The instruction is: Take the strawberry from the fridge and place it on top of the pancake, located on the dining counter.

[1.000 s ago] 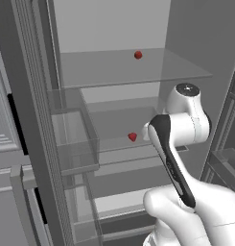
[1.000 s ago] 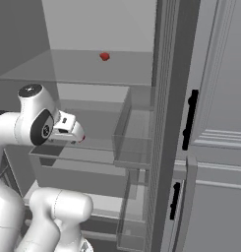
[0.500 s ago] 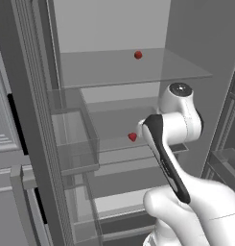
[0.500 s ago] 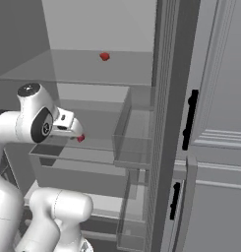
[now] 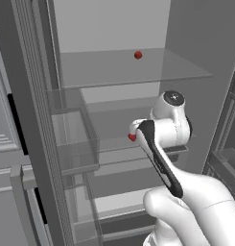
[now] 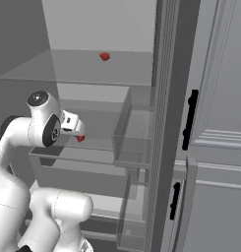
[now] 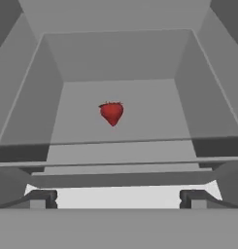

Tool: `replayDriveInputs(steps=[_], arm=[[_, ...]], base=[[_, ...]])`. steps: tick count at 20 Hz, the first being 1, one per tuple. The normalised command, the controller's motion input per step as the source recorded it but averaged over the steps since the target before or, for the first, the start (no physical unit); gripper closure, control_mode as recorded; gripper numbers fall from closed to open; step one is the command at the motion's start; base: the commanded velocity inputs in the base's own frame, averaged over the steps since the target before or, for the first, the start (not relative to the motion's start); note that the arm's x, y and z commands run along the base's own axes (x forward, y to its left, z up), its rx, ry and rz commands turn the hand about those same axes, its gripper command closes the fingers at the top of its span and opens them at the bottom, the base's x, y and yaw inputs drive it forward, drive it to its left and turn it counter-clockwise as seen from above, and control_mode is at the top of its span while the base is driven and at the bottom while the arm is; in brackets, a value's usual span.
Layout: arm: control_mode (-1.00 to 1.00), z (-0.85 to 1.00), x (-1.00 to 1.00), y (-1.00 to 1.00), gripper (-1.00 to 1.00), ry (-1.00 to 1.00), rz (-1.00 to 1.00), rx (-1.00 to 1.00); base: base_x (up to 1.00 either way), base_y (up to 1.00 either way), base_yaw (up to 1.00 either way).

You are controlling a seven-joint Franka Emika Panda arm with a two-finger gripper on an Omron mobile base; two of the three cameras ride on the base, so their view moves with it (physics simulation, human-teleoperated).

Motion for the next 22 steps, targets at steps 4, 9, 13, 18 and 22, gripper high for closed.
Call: replayDriveInputs(steps=[4,9,13,18,22], arm=[[-1.00,-0.51,0.66,0.12,-1.00,0.04,0.07,0.03],[-1.00,-0.58,0.63,0.00,-1.00,0.05,0.01,0.00],[-1.00,-0.06,0.52,0.00,-1.00,0.09,0.00,-0.01],[-1.00,-0.10,0.60,0.00,-1.00,0.03,0.00,0.00],[-1.00,-0.25,0.37,0.09,-1.00,0.03,0.00,0.00]], base=[[0.00,0.00,0.00],[0.00,0.00,0.00],[0.00,0.00,0.00],[0.00,0.00,0.00],[0.00,0.00,0.00]])
